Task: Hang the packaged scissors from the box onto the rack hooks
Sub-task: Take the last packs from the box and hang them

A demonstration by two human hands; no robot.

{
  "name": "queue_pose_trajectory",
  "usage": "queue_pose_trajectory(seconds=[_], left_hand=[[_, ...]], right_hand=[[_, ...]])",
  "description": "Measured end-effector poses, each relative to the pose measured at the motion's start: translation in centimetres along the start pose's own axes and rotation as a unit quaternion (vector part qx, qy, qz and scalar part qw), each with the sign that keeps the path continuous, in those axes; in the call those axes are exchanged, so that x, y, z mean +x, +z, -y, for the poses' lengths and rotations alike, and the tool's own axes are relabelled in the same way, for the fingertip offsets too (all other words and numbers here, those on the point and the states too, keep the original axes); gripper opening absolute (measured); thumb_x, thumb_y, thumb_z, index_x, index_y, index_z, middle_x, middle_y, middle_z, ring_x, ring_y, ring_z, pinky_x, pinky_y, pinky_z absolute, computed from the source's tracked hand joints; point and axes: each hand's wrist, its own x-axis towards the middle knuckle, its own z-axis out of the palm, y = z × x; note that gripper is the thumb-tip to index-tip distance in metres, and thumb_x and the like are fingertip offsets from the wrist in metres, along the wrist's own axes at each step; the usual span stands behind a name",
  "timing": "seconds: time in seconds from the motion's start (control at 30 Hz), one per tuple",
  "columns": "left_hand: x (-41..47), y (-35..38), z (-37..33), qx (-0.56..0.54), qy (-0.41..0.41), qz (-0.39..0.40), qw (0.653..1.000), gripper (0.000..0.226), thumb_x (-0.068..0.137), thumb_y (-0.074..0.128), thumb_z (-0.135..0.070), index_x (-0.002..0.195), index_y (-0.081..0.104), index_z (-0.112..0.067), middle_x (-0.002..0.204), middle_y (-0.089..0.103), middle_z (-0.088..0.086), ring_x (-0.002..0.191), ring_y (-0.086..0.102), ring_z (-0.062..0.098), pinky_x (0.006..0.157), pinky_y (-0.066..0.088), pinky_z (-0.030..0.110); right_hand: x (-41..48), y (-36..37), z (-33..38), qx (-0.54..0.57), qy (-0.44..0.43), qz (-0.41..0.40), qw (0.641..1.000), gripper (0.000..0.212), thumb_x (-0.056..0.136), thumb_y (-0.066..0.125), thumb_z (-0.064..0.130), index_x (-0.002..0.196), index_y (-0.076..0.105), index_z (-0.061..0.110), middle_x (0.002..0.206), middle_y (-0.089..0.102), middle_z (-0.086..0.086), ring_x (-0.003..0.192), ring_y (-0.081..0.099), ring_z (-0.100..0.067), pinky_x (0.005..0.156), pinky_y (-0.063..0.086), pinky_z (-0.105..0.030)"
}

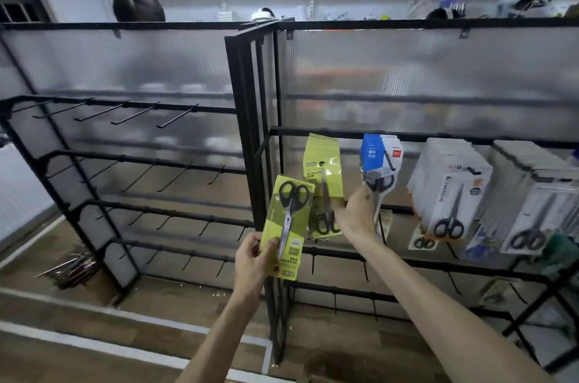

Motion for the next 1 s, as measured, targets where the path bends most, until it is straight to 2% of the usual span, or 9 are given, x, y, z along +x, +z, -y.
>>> queue_pose_trajectory(seconds=[0.1,0.23,0.33,0.43,0.53,0.6,0.67,0.77,1.0], left_hand=[[0.7,0.5,-0.6,0.048,0.027,0.032,0.998,0.014,0.098,0.065,-0.02,0.101,0.064,-0.007,0.081,0.073,0.01,0.068,0.07,0.021,0.058,0.058,0.03],[1.9,3.4,-2.2,0.175,0.096,0.108,0.974,0.011,0.094,0.072,-0.016,0.083,0.07,-0.014,0.067,0.065,-0.008,0.063,0.059,0.004,0.058,0.047,0.018],[2.3,6.1,-4.4,0.288,0.162,0.162,0.93,0.005,0.091,0.075,-0.023,0.09,0.074,-0.019,0.079,0.069,-0.01,0.068,0.061,-0.001,0.063,0.047,0.014],[2.3,7.2,-5.8,0.263,0.171,0.147,0.938,0.014,0.092,0.074,-0.024,0.106,0.07,-0.025,0.098,0.071,-0.009,0.088,0.069,0.004,0.077,0.06,0.026],[2.0,6.8,-6.7,0.197,0.171,0.073,0.963,0.024,0.096,0.068,-0.022,0.12,0.063,-0.02,0.116,0.069,-0.008,0.106,0.065,0.005,0.094,0.057,0.032],[2.5,6.0,-6.8,0.239,0.16,0.047,0.956,0.032,0.097,0.066,-0.019,0.128,0.057,-0.017,0.127,0.063,-0.005,0.118,0.059,0.011,0.104,0.051,0.037],[3.5,5.0,-6.5,0.328,0.149,0.042,0.932,0.04,0.096,0.066,-0.017,0.134,0.053,-0.015,0.133,0.058,0.002,0.123,0.056,0.018,0.106,0.05,0.043],[4.5,4.2,-6.7,0.433,0.165,0.045,0.885,0.046,0.093,0.065,-0.014,0.137,0.05,-0.014,0.136,0.055,0.009,0.124,0.053,0.027,0.104,0.05,0.049],[5.5,5.2,-8.3,0.582,0.22,0.069,0.78,0.049,0.097,0.057,-0.016,0.144,0.042,-0.01,0.154,0.039,0.01,0.148,0.028,0.032,0.118,0.034,0.052]], right_hand=[[-2.1,-2.0,0.8,-0.046,-0.224,-0.025,0.973,0.048,0.093,0.065,0.016,0.136,0.044,0.014,0.132,0.044,0.003,0.123,0.039,-0.011,0.103,0.032,-0.022],[-2.8,-4.4,0.5,-0.281,-0.408,0.031,0.868,0.061,0.088,0.07,0.025,0.144,0.045,0.024,0.15,0.045,0.003,0.145,0.03,-0.019,0.12,0.019,-0.042],[-3.3,-5.8,0.1,-0.28,-0.341,0.082,0.894,0.028,0.095,0.062,0.038,0.12,0.062,0.025,0.116,0.07,0.003,0.117,0.06,-0.018,0.117,0.03,-0.045],[-3.8,-6.9,-1.1,-0.182,-0.205,0.077,0.959,0.016,0.097,0.059,0.039,0.092,0.067,0.025,0.088,0.07,0.008,0.082,0.064,-0.013,0.082,0.053,-0.039],[-3.4,-7.6,-2.2,-0.058,-0.088,0.011,0.994,0.015,0.095,0.064,0.032,0.084,0.068,0.023,0.082,0.067,0.012,0.081,0.063,-0.01,0.067,0.048,-0.029],[-2.9,-7.9,-2.3,0.058,-0.009,-0.008,0.998,0.016,0.094,0.066,0.026,0.081,0.068,0.017,0.078,0.066,0.007,0.08,0.06,-0.012,0.062,0.041,-0.025],[-2.7,-7.8,-2.2,0.166,0.055,-0.013,0.985,0.017,0.094,0.067,0.023,0.086,0.072,0.008,0.081,0.068,-0.004,0.079,0.057,-0.015,0.062,0.04,-0.025],[-2.5,-6.9,-1.8,0.264,0.115,-0.012,0.958,0.014,0.094,0.068,0.022,0.1,0.074,0.011,0.094,0.07,0.002,0.091,0.06,-0.015,0.079,0.045,-0.029],[-0.9,-3.4,-0.4,0.291,0.127,-0.002,0.948,0.02,0.094,0.068,0.025,0.112,0.07,0.016,0.094,0.06,0.011,0.105,0.055,-0.018,0.091,0.042,-0.035]])
